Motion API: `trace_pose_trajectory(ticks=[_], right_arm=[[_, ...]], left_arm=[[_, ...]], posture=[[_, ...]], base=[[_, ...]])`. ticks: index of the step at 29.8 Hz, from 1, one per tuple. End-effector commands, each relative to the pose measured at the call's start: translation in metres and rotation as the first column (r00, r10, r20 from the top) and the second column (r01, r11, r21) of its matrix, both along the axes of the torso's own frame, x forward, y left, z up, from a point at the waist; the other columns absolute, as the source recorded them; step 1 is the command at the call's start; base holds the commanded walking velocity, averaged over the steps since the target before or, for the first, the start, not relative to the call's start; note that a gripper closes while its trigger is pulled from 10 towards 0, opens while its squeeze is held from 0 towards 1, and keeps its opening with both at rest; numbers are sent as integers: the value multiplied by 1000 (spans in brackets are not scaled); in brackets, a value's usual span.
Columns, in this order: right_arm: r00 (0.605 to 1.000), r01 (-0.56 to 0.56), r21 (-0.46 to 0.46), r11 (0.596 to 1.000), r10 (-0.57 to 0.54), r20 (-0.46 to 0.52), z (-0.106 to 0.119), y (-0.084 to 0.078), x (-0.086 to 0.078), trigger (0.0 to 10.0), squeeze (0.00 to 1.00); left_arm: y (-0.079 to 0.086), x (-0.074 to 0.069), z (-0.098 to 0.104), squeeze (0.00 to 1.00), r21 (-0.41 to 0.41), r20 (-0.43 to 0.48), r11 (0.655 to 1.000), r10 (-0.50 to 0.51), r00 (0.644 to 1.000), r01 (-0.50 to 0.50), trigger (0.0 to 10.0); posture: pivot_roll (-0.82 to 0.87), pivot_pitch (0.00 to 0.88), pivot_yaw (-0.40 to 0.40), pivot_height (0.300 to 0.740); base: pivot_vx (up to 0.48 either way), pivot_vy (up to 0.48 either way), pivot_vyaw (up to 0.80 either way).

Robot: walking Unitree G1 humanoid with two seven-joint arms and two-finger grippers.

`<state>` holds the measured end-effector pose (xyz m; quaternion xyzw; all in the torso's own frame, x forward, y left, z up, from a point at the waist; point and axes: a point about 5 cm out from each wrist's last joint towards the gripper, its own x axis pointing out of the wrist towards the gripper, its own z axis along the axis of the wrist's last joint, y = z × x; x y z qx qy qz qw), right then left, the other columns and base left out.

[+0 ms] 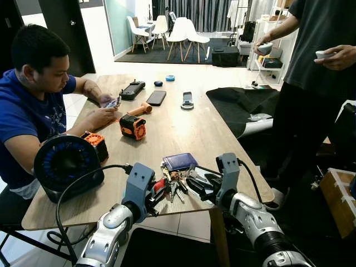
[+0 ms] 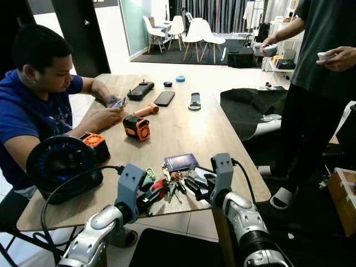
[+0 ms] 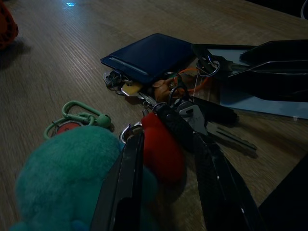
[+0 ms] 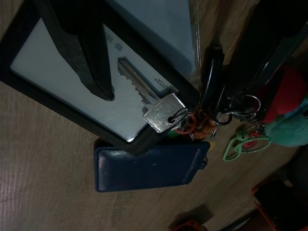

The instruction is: Hang keys on a hook

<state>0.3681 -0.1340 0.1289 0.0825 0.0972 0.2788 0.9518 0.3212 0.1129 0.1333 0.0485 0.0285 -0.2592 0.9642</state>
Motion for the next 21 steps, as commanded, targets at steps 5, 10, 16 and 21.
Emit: trace_pose_trajectory(ticks=[5, 10, 16, 21], right_arm=[[997, -65, -48, 997, 63, -52, -10, 5, -6, 10000, 0], [989, -144, -164, 976, 140, -35, -10, 5, -9, 10000, 0], [986, -147, -334, 931, 163, 21, -5, -1, -8, 10000, 0], [984, -143, -414, 899, 174, 38, -4, -5, -8, 10000, 0]], left_arm=[[-1, 1, -3, 0, 7, -19, 1000, -4, 1000, 4, 10000], [-1, 1, -3, 0, 8, -18, 1000, -6, 1000, 6, 10000], [-1, 1, -3, 0, 11, -15, 1000, -7, 1000, 7, 10000], [-2, 1, -3, 0, 11, -14, 1000, -9, 1000, 9, 10000]], posture=[[43, 122, 43, 740], [43, 124, 44, 740], [44, 123, 44, 740], [44, 123, 44, 740]], base=[[0, 0, 0], [0, 0, 0], [0, 0, 0], [0, 0, 0]])
